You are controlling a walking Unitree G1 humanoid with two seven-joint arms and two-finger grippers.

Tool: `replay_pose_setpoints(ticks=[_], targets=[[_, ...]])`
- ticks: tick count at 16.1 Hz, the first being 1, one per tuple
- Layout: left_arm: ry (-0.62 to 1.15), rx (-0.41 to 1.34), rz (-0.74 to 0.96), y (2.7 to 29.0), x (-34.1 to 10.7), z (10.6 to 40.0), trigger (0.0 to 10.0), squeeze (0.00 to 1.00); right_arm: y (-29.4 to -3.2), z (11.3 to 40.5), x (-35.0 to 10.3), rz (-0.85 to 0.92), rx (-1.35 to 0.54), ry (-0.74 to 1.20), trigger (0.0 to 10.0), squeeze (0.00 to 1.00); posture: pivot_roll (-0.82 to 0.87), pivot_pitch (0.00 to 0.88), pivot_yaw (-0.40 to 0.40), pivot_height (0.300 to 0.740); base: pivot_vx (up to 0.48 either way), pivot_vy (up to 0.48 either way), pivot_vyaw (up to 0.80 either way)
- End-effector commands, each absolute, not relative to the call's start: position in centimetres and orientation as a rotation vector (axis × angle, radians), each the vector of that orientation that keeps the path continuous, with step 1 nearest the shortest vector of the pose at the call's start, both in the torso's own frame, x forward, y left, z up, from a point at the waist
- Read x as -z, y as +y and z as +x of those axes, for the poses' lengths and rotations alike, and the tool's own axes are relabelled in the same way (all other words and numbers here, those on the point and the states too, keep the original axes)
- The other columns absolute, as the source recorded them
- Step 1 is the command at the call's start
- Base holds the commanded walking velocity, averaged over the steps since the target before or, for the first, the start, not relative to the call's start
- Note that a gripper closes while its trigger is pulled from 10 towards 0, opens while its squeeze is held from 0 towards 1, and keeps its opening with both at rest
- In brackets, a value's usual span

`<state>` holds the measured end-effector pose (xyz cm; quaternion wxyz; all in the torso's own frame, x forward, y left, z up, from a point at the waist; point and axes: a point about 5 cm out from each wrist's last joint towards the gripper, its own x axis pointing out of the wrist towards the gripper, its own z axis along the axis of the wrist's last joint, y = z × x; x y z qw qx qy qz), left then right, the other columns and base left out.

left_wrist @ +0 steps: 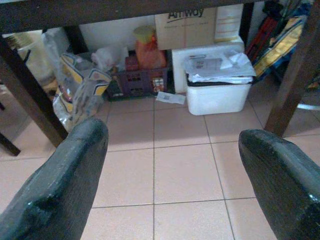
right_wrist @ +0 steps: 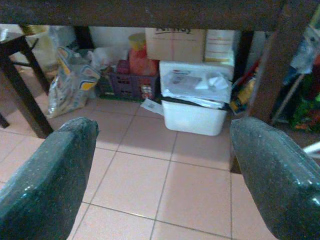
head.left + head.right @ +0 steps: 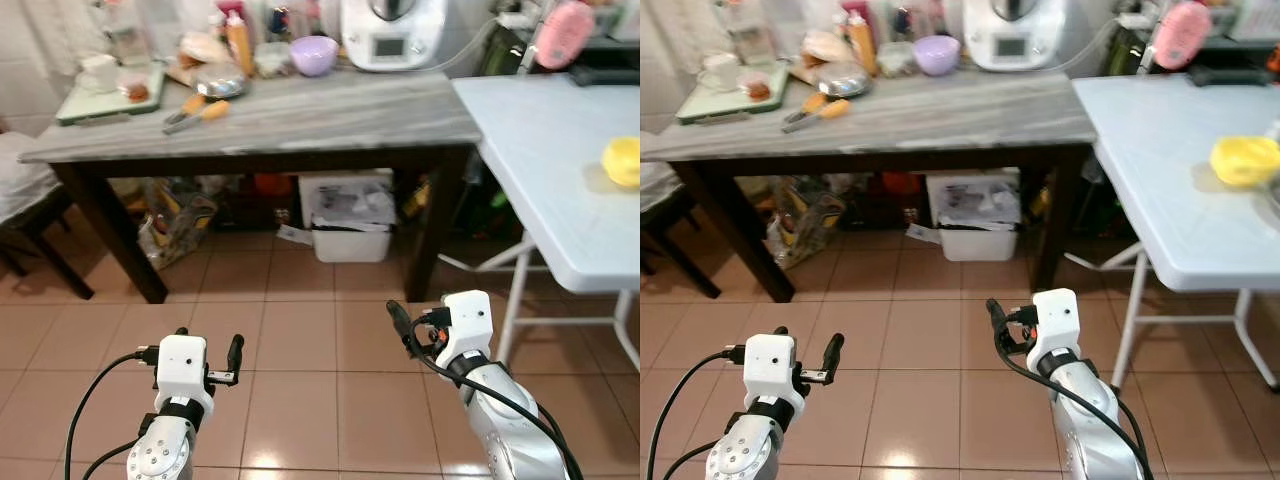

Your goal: Setting the table

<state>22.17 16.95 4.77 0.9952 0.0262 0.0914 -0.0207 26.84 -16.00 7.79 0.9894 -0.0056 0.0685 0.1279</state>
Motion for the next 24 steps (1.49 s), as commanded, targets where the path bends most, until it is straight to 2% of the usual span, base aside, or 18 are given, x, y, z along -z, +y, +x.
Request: replay_pose_setpoints(ticks=[1,6,11,19,24], targets=[[0.187,0.020,0.072,17.5,-4.8,22.1,10.0,0.00,-15.9,26.9,-8.2,-0.009,-0.250,0.116,10.0,0.00,-0.13,0.086,0.085,0.740,0.000,0.000,0.00],[0.190,0.022,0.074,17.4,-4.8,22.3,10.0,0.00,-15.8,26.9,-8.2,-0.009,-0.248,0.116,10.0,0.00,-0.13,0.086,0.087,0.740,0.000,0.000,0.00],[0.189,0.025,0.078,17.4,-4.9,22.4,10.0,0.00,-15.8,27.0,-8.2,-0.010,-0.246,0.113,10.0,0.00,-0.13,0.085,0.089,0.740,0.000,-0.256,0.00],[0.177,0.042,0.076,17.3,-5.1,22.6,10.0,0.00,-15.7,26.9,-8.2,-0.007,-0.243,0.111,10.0,0.00,-0.13,0.085,0.094,0.740,0.000,0.000,0.00],[0.150,0.052,0.163,18.8,-6.6,22.3,10.0,0.00,-15.5,27.1,-8.7,-0.009,-0.259,0.092,10.0,0.00,-0.12,0.091,0.095,0.740,0.000,0.000,0.00]])
